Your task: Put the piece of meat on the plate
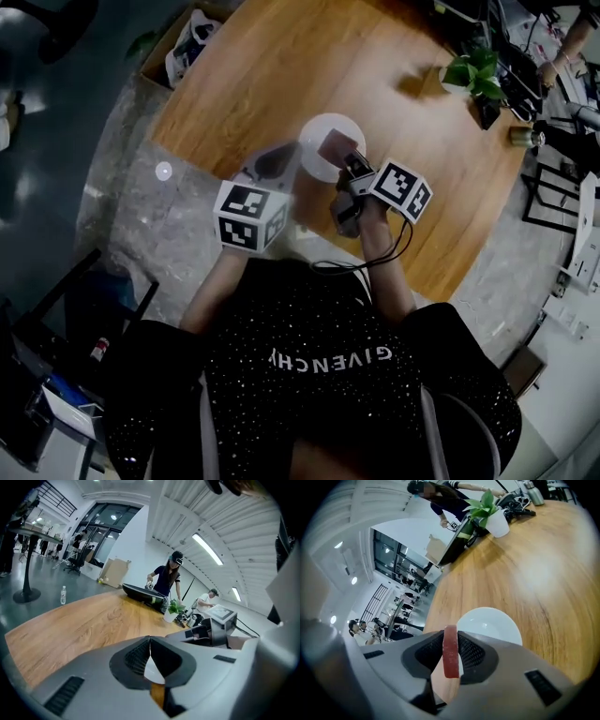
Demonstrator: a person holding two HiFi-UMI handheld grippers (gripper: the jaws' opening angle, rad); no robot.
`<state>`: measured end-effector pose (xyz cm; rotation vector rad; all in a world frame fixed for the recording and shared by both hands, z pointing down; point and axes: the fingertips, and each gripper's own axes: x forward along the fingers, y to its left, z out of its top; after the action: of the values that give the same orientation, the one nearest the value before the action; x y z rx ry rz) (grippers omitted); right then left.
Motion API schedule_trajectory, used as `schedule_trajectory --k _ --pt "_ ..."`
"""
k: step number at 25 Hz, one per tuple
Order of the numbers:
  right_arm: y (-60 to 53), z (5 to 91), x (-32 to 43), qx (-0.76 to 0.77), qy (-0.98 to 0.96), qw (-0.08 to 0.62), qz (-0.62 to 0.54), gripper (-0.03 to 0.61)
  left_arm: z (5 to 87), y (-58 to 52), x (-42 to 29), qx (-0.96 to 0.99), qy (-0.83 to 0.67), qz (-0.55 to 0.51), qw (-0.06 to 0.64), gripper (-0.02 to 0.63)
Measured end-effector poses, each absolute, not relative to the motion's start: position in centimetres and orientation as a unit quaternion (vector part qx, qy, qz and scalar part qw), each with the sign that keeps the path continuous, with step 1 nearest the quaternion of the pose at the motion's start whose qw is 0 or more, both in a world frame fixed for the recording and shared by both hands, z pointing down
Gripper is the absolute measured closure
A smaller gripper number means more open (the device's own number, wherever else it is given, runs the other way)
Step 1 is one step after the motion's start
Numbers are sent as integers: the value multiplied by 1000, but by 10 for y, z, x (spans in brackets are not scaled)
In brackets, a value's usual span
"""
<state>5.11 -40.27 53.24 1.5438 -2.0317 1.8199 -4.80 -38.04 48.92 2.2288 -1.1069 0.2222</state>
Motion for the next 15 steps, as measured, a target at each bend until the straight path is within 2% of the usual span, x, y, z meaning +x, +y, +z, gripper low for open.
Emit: schedule_trajectory --k 6,11,15 --pt "-415 552 48 479 -613 4 628 485 502 -399 -59 843 -420 86 325 603" --pt "-415 570 50 494 -595 51 632 485 503 -409 -62 842 -420 77 329 603" --pt "-415 573 51 502 -581 52 638 485 502 -412 -62 845 -415 73 329 603"
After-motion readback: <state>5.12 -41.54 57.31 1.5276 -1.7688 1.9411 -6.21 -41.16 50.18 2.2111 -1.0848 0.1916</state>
